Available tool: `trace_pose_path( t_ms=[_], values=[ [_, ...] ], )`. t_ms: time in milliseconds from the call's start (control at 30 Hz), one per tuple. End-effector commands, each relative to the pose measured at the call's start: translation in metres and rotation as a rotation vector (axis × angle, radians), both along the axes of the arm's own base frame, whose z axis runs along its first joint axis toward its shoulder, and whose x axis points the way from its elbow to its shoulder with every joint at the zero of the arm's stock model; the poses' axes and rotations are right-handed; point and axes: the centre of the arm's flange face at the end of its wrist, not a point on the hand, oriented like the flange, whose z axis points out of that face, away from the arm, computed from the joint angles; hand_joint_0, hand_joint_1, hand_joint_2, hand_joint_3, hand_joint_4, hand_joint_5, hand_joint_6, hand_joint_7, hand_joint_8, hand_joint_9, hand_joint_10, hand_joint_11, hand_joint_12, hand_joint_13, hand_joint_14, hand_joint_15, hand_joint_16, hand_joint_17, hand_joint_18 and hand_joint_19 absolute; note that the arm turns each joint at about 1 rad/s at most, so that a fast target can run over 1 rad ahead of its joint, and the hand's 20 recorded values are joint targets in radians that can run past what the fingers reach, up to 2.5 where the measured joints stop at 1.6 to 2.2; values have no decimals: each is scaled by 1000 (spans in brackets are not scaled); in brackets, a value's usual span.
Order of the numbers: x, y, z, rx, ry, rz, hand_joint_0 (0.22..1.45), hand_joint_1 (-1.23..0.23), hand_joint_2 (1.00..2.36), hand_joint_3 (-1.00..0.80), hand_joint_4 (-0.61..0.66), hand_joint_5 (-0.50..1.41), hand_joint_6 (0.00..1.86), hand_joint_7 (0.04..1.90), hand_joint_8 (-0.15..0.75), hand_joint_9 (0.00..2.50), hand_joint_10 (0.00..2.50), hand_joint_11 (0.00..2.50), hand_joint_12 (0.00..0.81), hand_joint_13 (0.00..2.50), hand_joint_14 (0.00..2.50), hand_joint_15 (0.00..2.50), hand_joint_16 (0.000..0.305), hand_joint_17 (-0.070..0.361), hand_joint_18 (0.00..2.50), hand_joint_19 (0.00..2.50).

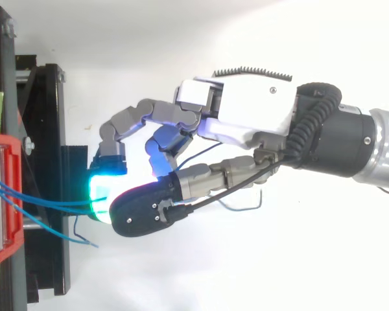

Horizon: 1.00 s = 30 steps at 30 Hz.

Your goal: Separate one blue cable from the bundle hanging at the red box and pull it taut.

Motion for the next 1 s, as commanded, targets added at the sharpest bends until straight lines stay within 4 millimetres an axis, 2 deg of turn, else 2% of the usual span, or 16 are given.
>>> trace_pose_path(
  t_ms=[0,33,100,133,233,367,500,533,633,867,933,967],
  values=[
    [-1,0,-1,-1,7,0,677,-738,1021,-219,44,-206,855,1053,283,815,1342,1412,305,935,961,1571,33,74,1031,1263],
    [-1,0,-1,-1,7,0,677,-739,1021,-218,44,-205,855,1052,291,815,1360,1403,319,895,1247,1520,30,69,1070,1399],
    [-1,0,-1,-1,7,0,678,-741,1021,-218,48,-204,855,1048,287,814,1376,1390,321,874,1360,1518,30,68,1111,1506],
    [-1,0,-1,-1,7,0,682,-742,1021,-221,51,-204,855,1047,285,817,1416,1376,326,854,1545,1497,29,65,1140,1591],
    [-1,0,-1,-1,7,0,683,-742,1021,-221,56,-204,854,1042,288,821,1534,1345,335,807,1895,1510,29,65,1233,1797],
    [0,0,1,-1,4,0,686,-741,1021,-226,61,-203,854,1037,281,816,1708,1347,342,768,2231,1494,28,63,1292,1904],
    [-1,0,0,-1,5,0,687,-741,1022,-228,61,-203,853,1039,280,803,1884,1322,337,747,2337,1515,29,64,1324,1939],
    [-1,0,0,-1,5,0,689,-741,1021,-230,66,-203,853,1038,280,796,1998,1313,344,738,2422,1512,28,63,1331,1971],
    [-2,-1,-1,-2,13,2,690,-740,1021,-235,68,-204,853,1038,289,791,2067,1310,350,721,2500,1510,28,64,1351,1996],
    [-9,-1,-3,-28,79,4,691,-742,1020,-233,64,-204,853,1040,282,795,2071,1300,345,717,2500,1525,29,66,1367,2013],
    [-10,-3,-1,-31,82,1,691,-742,1021,-231,66,-204,852,1047,285,805,1946,1324,352,720,2500,1526,30,68,1355,2006],
    [-13,-2,7,-38,85,3,692,-743,1020,-234,61,-204,852,1049,285,806,1913,1333,355,721,2500,1516,29,65,1353,1998]
  ],
)
